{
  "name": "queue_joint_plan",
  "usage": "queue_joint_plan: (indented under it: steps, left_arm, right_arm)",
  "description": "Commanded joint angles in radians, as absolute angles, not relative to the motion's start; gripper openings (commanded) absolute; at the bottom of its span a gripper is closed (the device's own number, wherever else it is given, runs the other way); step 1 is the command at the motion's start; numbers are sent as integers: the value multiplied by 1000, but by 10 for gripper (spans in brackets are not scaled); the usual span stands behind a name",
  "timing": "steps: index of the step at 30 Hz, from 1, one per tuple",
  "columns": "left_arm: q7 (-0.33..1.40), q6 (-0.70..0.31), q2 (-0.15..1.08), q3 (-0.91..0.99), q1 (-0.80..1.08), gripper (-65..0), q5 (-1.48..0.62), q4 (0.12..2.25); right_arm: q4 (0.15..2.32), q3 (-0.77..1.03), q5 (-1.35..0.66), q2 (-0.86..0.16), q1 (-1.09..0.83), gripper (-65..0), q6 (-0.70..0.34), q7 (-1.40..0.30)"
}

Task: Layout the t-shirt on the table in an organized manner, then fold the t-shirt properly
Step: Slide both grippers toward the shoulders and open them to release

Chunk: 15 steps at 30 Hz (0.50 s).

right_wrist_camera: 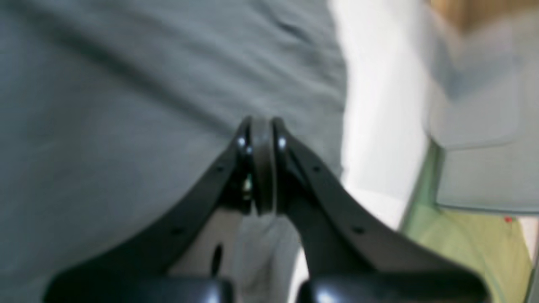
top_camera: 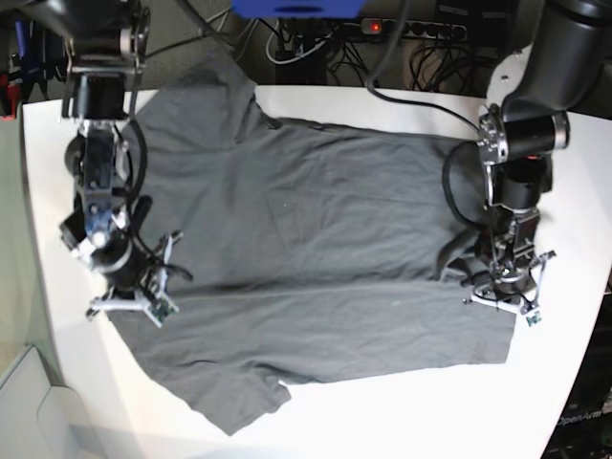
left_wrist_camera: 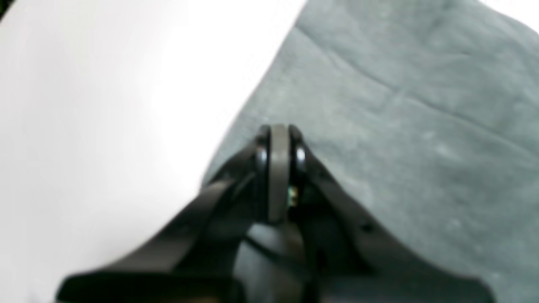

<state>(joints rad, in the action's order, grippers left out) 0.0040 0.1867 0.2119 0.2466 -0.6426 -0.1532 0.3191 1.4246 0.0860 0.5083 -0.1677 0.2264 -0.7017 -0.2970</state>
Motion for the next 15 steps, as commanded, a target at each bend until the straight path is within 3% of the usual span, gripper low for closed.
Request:
queue_joint_plan:
  steps: [1, 3, 6, 15]
  left_arm:
    - [-71, 188, 220, 246, -677, -646, -150, 323]
    - [-159, 188, 219, 246, -684, -646, -150, 321]
    - [-142, 188, 202, 246, -713, -648, -150, 363]
    - [478, 193, 156, 252, -556, -649, -154, 943]
  right_arm:
    - [1468, 90, 501, -176, 234, -650, -698, -295]
    - [1501, 90, 501, -176, 205, -650, -698, -315]
    - [1517, 90, 501, -176, 189, -650, -698, -317]
    - [1517, 134, 501, -162, 177, -650, -698, -318]
